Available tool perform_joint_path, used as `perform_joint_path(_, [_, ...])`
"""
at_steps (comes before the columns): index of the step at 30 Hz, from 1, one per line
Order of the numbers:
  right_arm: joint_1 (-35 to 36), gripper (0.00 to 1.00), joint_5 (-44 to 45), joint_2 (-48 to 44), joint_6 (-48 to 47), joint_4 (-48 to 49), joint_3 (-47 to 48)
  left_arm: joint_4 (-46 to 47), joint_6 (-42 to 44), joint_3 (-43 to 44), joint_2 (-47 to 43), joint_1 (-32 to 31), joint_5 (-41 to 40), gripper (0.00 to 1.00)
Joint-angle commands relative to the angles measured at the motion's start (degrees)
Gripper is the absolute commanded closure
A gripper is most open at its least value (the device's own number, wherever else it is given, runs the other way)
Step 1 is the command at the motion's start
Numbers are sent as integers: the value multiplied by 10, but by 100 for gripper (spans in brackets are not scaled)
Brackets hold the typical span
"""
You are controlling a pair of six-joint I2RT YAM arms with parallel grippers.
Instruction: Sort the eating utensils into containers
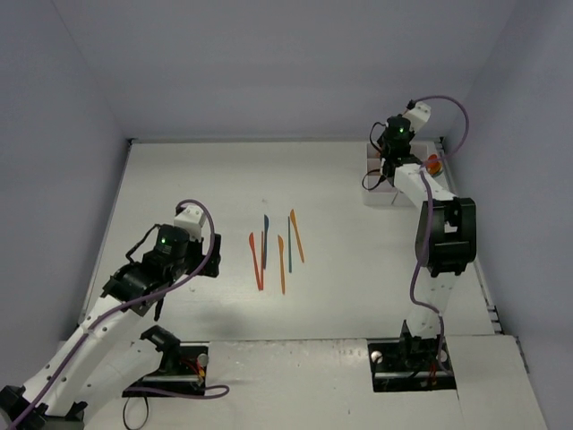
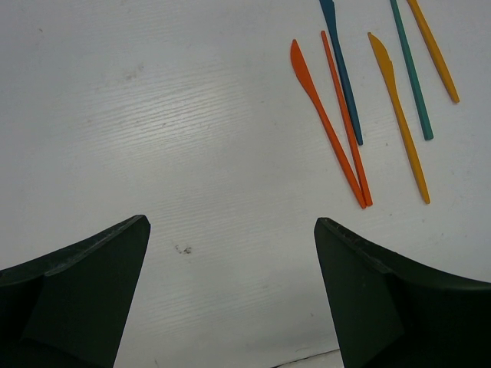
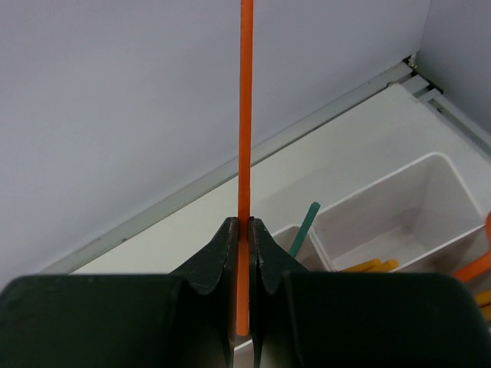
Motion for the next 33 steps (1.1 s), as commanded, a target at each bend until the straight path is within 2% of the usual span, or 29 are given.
perform_joint_path(1, [4,100,-4,7,17,70,16,21,-8,13,6,-5,-9,13])
perform_joint_path(3, [6,99,-8,9,16,70,11,22,-9,13,7,-5,-9,13])
perform_joint_path(5, [8,92,-13,5,15,69,4,21,-8,14,6,-5,-8,13])
perform_joint_path(6, [10,82,-14,-1,13,69,0,22,-8,14,6,-5,-8,13])
perform_joint_path(11, [20,61,-23,-40,-15,44,-20,21,-7,15,1,-5,-8,13])
perform_joint_path(18, [54,57,-27,-143,-67,-41,-39,22,-5,15,-8,-6,-9,13])
perform_joint_path(23, [103,57,-43,-197,-83,-246,3,21,-5,16,-14,-6,-11,13])
perform_joint_path(28, [168,58,-98,-230,-43,-404,-10,23,-5,17,-12,-6,-8,13])
perform_joint_path(33, [247,58,-143,-256,11,-453,-79,22,-4,18,-4,-6,-5,13])
